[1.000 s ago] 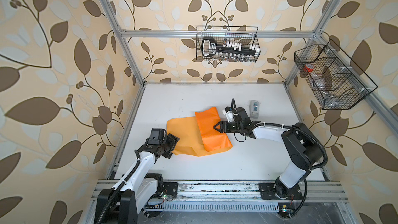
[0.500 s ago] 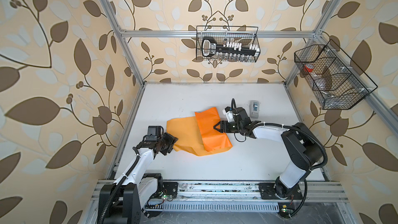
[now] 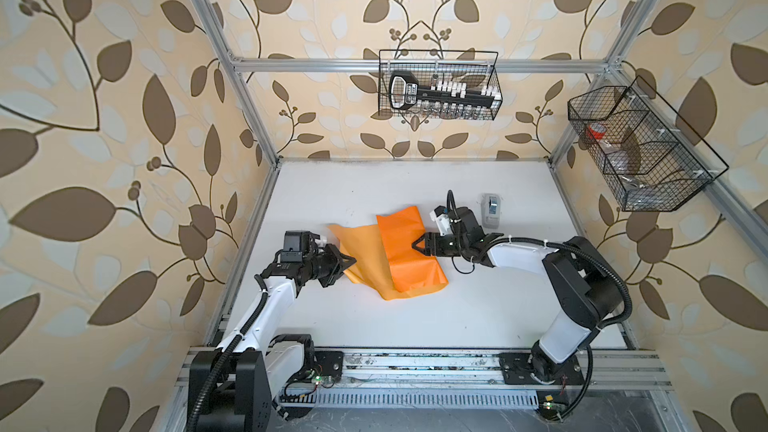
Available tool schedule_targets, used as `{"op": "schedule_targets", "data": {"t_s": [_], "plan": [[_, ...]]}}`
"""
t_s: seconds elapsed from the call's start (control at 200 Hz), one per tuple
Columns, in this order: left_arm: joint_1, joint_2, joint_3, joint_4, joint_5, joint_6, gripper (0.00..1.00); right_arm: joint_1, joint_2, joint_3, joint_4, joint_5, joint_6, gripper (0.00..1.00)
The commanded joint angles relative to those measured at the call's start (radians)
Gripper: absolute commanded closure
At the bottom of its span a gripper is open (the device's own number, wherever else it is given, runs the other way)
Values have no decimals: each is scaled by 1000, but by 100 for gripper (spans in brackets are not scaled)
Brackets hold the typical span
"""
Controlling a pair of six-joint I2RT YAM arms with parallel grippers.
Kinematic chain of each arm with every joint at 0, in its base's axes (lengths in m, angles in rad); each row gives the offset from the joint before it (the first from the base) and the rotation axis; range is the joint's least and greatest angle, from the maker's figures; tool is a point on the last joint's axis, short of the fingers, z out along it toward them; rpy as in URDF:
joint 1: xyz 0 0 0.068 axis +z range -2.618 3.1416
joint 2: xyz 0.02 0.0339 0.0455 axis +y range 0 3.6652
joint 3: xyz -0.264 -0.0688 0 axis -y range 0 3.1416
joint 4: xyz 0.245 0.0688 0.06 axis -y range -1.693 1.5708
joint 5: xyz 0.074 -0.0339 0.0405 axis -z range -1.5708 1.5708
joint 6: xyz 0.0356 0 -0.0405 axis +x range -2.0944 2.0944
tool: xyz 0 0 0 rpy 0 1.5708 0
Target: Wrap the gift box in paper
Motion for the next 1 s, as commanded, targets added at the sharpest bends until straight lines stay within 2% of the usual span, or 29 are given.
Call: {"op": "schedule_targets", "data": {"t_s": [0.0, 0.305, 0.995], "plan": [[-48, -11, 49, 15, 94, 51, 88, 13, 39, -15, -122, 83, 9, 28], [-235, 88, 189, 23, 48, 103, 89, 36, 54, -10, -129, 105, 20, 27], [-442, 446, 475, 0, 4, 142, 91, 87, 58, -10, -121, 131, 43, 28]]}}
